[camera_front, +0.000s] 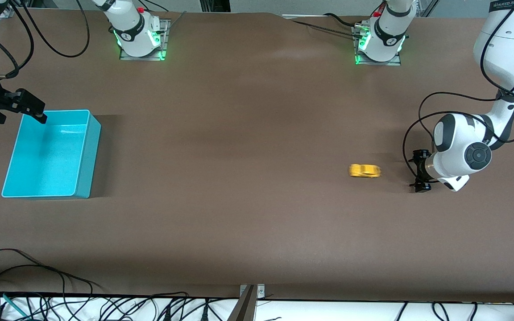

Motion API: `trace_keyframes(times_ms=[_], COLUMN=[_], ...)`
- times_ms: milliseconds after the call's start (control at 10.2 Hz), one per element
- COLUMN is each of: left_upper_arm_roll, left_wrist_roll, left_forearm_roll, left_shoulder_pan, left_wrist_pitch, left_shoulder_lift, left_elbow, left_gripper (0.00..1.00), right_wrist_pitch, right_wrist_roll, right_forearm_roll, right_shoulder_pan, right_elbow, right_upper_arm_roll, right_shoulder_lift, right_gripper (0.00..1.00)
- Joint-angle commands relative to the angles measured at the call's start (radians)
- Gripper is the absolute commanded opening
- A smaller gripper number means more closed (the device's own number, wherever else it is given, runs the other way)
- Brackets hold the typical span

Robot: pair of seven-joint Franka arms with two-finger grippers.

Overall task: Wind up and store yellow beetle car
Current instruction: 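Open the left gripper and let the car roll toward the teal bin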

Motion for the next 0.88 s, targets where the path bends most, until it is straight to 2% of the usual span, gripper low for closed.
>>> trace_keyframes(times_ms=[0,195,488,586,781], left_upper_arm_roll=[-0.025,-0.036,-0.051,-0.05,-0.053], left_wrist_roll=[0.047,0.16,0.439,0.531,0.663], left_forearm_roll=[0.037,0.031,-0.037,-0.085,-0.099], left_shoulder_pan=[0.005,0.011,0.028,0.028,0.026], left_wrist_pitch=[-0.031,-0.069,-0.136,-0.176,-0.271], left_shoulder_lift=[-0.026,-0.069,-0.161,-0.184,-0.194], left_elbow=[0.011,0.012,0.017,0.038,0.099], left_gripper=[1.0,1.0,1.0,1.0,1.0], right_wrist_pitch=[-0.008,-0.009,-0.008,-0.006,-0.008], right_wrist_roll=[0.003,0.003,0.003,0.003,0.003], right_forearm_roll=[-0.004,-0.002,-0.002,-0.004,-0.002], right_shoulder_pan=[0.0,0.0,0.0,0.0,0.0], right_elbow=[0.019,0.019,0.019,0.019,0.019], right_upper_arm_roll=[-0.001,-0.001,-0.002,-0.001,-0.001], right_shoulder_lift=[0.007,0.009,0.009,0.009,0.007], right_gripper=[1.0,1.0,1.0,1.0,1.0])
